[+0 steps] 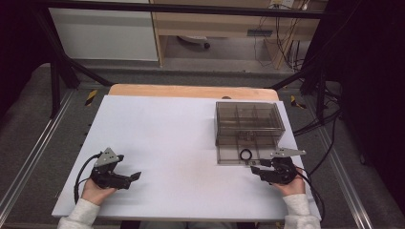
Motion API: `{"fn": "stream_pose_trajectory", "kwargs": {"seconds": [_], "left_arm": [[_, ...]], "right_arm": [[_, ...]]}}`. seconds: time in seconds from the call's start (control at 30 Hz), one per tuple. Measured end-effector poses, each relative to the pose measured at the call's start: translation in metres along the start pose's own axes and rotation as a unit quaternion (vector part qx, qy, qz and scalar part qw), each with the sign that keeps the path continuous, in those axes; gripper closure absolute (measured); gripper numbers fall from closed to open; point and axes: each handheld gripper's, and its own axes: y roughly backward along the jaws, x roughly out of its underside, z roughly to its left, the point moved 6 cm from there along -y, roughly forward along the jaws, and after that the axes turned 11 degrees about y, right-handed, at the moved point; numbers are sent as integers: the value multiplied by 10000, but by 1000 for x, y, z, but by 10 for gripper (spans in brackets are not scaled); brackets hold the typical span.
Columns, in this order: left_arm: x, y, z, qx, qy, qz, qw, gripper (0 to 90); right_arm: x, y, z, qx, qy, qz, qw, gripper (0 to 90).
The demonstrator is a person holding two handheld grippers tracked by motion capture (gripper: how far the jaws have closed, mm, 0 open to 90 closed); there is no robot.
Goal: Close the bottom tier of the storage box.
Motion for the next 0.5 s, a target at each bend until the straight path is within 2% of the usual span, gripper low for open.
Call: {"fn": "stream_pose_trajectory", "kwargs": {"seconds": [0.5], "left_arm": [[0,0,0,1,-3,-6,10000,24]], "right_arm": [[5,0,-1,62,69,195,9998,662]]}}
